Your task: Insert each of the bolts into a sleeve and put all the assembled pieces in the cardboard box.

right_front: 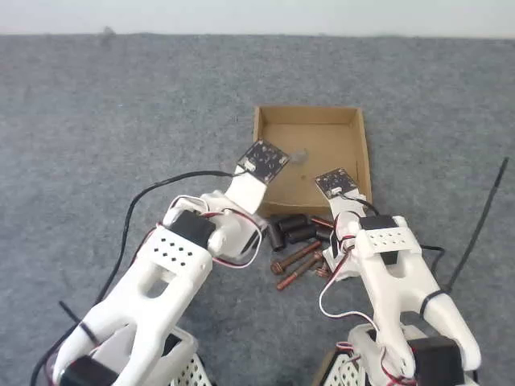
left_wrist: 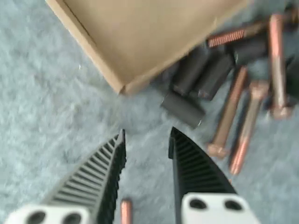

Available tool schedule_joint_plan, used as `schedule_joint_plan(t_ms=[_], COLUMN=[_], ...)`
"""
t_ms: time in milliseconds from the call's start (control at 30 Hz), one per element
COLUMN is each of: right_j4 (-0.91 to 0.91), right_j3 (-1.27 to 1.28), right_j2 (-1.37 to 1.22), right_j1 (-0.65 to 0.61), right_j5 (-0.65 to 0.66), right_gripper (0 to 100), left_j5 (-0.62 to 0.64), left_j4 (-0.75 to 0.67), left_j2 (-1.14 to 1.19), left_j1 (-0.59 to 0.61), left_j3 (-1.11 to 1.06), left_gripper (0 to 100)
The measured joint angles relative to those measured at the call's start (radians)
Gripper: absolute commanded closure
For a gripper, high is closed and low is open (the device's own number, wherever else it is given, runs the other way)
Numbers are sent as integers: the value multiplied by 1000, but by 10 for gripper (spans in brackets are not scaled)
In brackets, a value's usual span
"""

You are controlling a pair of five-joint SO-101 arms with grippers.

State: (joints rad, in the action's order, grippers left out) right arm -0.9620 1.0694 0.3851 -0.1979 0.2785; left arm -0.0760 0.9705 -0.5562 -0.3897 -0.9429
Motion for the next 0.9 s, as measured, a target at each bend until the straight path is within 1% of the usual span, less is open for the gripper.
schedule_joint_plan(t_ms=[100, 333, 400, 500, 667, 833, 900], right_j4=[0, 0, 0, 0, 37, 100, 118], right_j3=[0, 0, 0, 0, 0, 2, 2], right_j2=[0, 0, 0, 0, 0, 11, 11], right_j1=[0, 0, 0, 9, 152, 331, 384], right_j5=[0, 0, 0, -5, -8, -66, -87], right_gripper=[991, 991, 991, 991, 991, 991, 991], left_j5=[46, 55, 63, 74, 166, 178, 183], left_j4=[-71, -181, -206, -232, -238, -238, -238], left_j2=[0, 11, 49, 169, 417, 450, 448], left_j1=[-9, -17, -29, -64, -155, -193, -204], left_j3=[0, 0, 0, 51, 160, 195, 199], left_gripper=[859, 859, 859, 859, 859, 859, 857])
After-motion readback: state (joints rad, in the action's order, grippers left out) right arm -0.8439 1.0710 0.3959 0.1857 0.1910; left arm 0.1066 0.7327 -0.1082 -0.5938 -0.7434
